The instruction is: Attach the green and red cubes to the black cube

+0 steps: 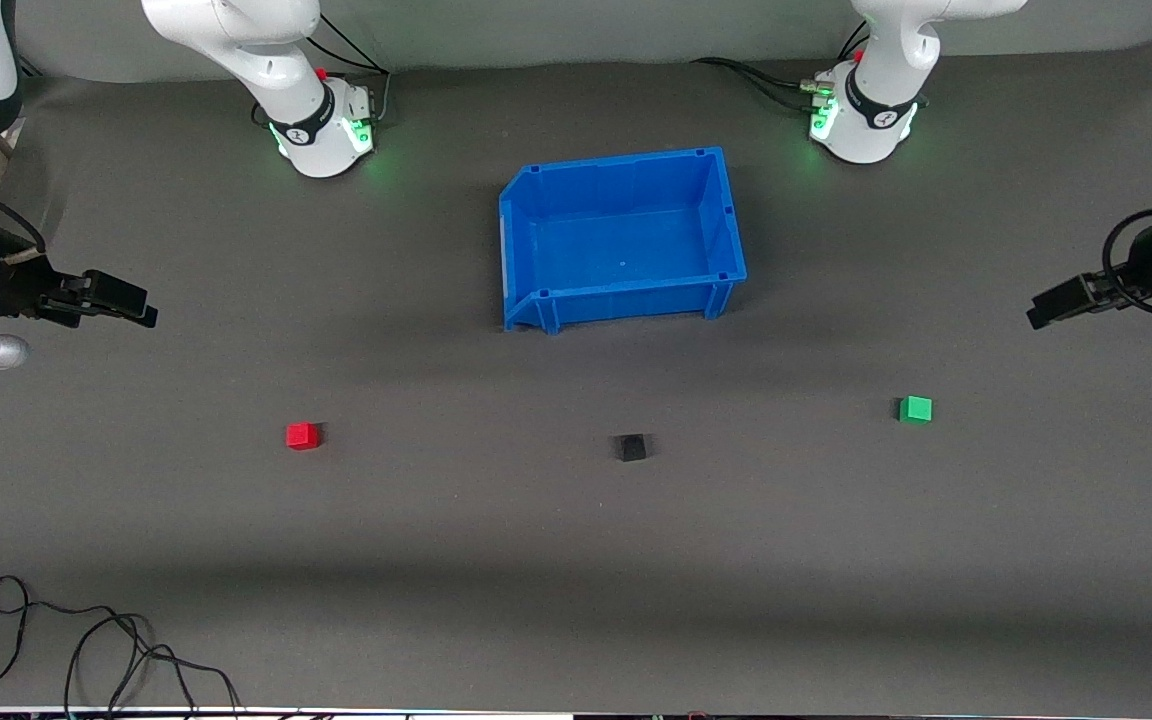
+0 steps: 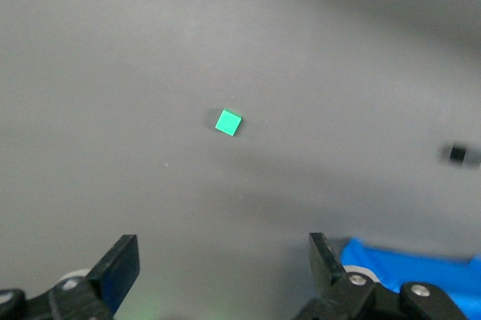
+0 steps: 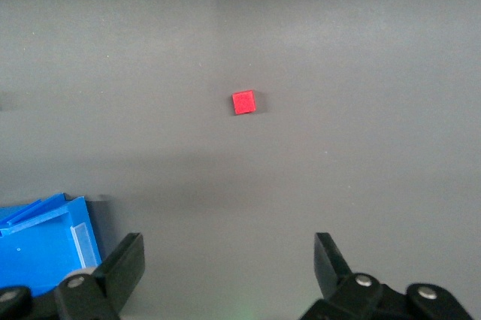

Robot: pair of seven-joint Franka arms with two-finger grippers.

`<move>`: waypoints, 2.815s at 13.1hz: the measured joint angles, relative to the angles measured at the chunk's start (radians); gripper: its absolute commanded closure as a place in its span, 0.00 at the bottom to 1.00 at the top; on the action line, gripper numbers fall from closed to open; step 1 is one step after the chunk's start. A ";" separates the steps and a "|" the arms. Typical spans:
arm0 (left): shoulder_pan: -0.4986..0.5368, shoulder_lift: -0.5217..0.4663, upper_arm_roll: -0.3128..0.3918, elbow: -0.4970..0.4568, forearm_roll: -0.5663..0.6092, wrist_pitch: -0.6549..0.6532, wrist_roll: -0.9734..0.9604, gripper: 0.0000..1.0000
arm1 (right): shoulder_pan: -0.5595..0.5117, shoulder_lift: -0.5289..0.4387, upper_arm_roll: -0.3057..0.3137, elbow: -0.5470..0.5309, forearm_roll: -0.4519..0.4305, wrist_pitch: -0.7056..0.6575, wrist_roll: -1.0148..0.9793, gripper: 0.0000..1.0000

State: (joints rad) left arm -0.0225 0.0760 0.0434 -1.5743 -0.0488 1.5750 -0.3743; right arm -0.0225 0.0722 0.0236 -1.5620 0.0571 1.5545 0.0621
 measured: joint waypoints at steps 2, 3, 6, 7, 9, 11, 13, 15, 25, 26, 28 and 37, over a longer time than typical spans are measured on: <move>0.019 0.020 0.002 -0.002 -0.044 0.000 -0.238 0.00 | -0.001 0.000 -0.002 0.002 0.000 0.002 0.000 0.00; 0.037 0.033 0.002 -0.002 -0.081 0.000 -0.354 0.00 | -0.003 0.000 -0.002 0.004 0.000 0.002 0.000 0.00; 0.112 0.080 0.005 -0.003 -0.179 0.004 -0.538 0.00 | -0.009 0.000 -0.003 0.007 0.000 0.006 0.000 0.00; 0.143 0.097 0.005 -0.003 -0.222 0.005 -0.579 0.00 | -0.011 0.000 -0.003 0.008 0.000 0.008 0.000 0.00; 0.191 0.133 0.006 -0.008 -0.288 0.006 -0.630 0.00 | -0.011 0.000 -0.004 0.007 0.000 0.009 0.000 0.00; 0.218 0.170 0.006 -0.029 -0.344 0.033 -0.673 0.00 | -0.012 0.006 -0.006 0.006 0.000 0.009 0.000 0.00; 0.234 0.194 0.006 -0.095 -0.412 0.126 -0.686 0.00 | -0.012 0.028 -0.005 0.005 0.000 0.009 0.000 0.00; 0.245 0.204 0.006 -0.174 -0.470 0.214 -0.686 0.00 | -0.012 0.051 -0.004 0.005 0.000 0.011 0.000 0.00; 0.241 0.345 -0.010 -0.409 -0.645 0.570 -0.423 0.00 | -0.011 0.151 -0.003 -0.019 0.000 0.093 0.000 0.00; 0.240 0.363 -0.011 -0.409 -0.646 0.582 -0.392 0.00 | -0.011 0.171 -0.003 -0.035 0.000 0.133 0.000 0.00; 0.234 0.398 -0.012 -0.409 -0.648 0.610 -0.338 0.00 | -0.009 0.211 -0.002 -0.081 0.000 0.229 0.000 0.00; 0.223 0.469 -0.032 -0.408 -0.651 0.655 -0.236 0.53 | 0.000 0.408 0.001 -0.189 0.003 0.542 0.001 0.00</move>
State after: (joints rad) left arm 0.2000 0.5447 0.0113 -1.9824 -0.7002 2.2299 -0.6102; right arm -0.0221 0.4806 0.0242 -1.7509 0.0599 2.0963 0.0635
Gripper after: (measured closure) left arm 0.084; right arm 0.000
